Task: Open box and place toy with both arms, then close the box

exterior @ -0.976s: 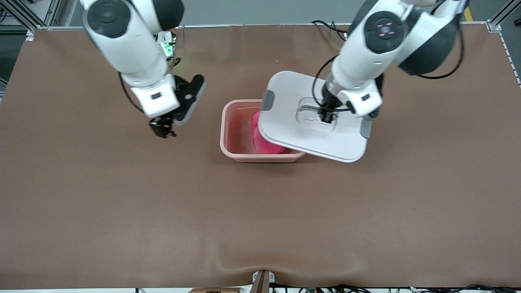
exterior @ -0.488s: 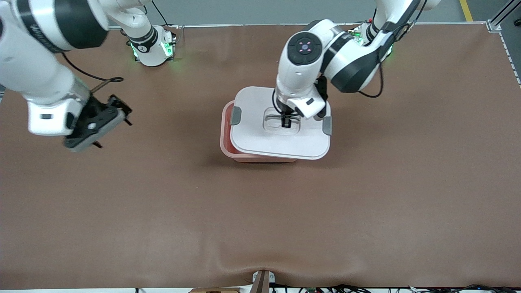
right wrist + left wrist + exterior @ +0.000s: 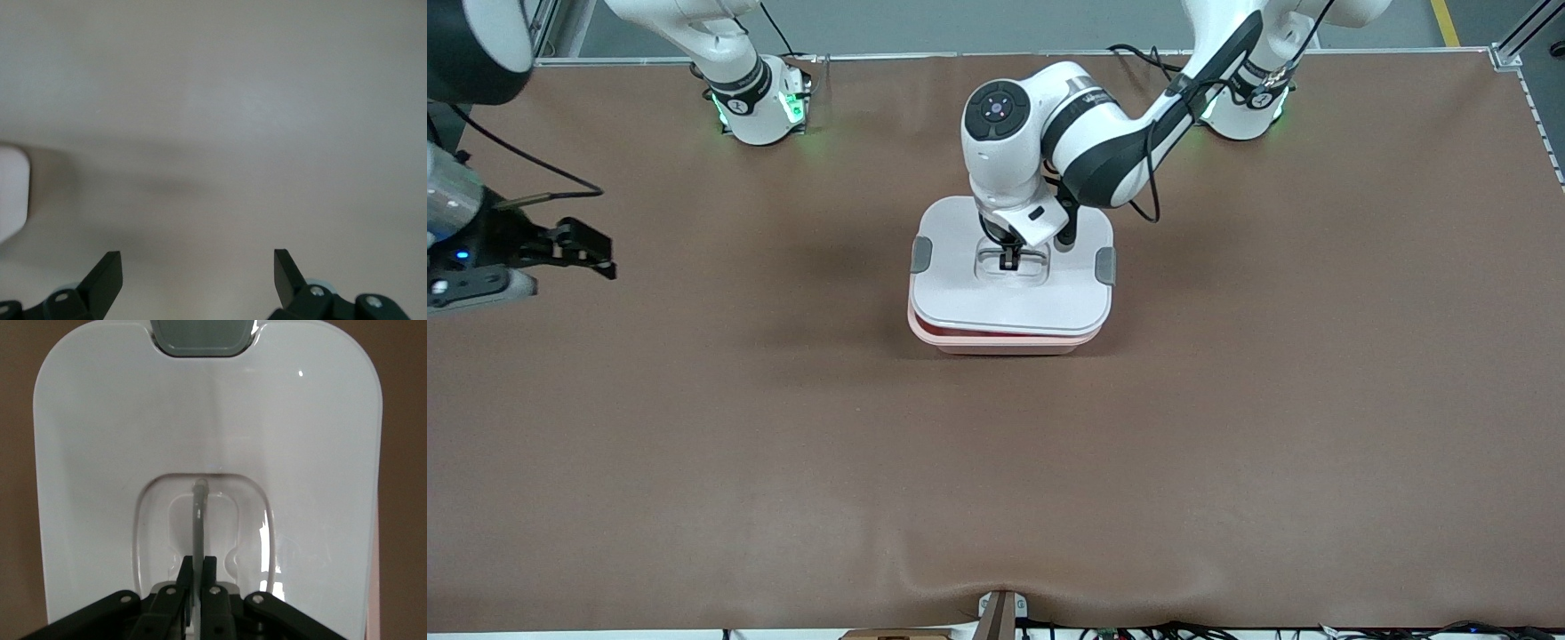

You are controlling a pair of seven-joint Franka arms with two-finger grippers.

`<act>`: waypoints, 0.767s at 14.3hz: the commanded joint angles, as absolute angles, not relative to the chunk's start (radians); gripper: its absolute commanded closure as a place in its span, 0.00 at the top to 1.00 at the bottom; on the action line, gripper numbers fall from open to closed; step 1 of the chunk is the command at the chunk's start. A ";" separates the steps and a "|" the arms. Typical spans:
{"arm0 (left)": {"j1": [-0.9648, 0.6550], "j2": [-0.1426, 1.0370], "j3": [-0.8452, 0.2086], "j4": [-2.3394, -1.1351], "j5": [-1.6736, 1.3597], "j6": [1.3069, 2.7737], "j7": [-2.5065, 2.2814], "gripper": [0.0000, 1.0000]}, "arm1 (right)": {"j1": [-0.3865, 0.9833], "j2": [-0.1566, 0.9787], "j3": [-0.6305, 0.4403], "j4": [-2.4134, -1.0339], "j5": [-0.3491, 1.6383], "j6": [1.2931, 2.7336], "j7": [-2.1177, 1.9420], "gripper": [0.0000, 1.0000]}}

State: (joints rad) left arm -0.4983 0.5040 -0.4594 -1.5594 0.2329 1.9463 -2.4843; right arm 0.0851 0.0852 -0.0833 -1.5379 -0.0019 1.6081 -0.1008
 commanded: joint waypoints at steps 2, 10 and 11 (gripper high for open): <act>-0.500 0.511 -0.457 -1.542 0.258 1.977 -2.526 0.00 | 0.020 0.063 -0.075 -1.566 0.006 1.603 -0.034 1.00; -0.508 0.526 -0.451 -1.540 0.274 2.006 -2.560 0.00 | -0.046 0.061 -0.071 -1.566 0.046 1.609 -0.130 1.00; -0.508 0.526 -0.451 -1.540 0.285 2.006 -2.560 0.00 | -0.048 0.063 -0.071 -1.568 0.046 1.612 -0.129 1.00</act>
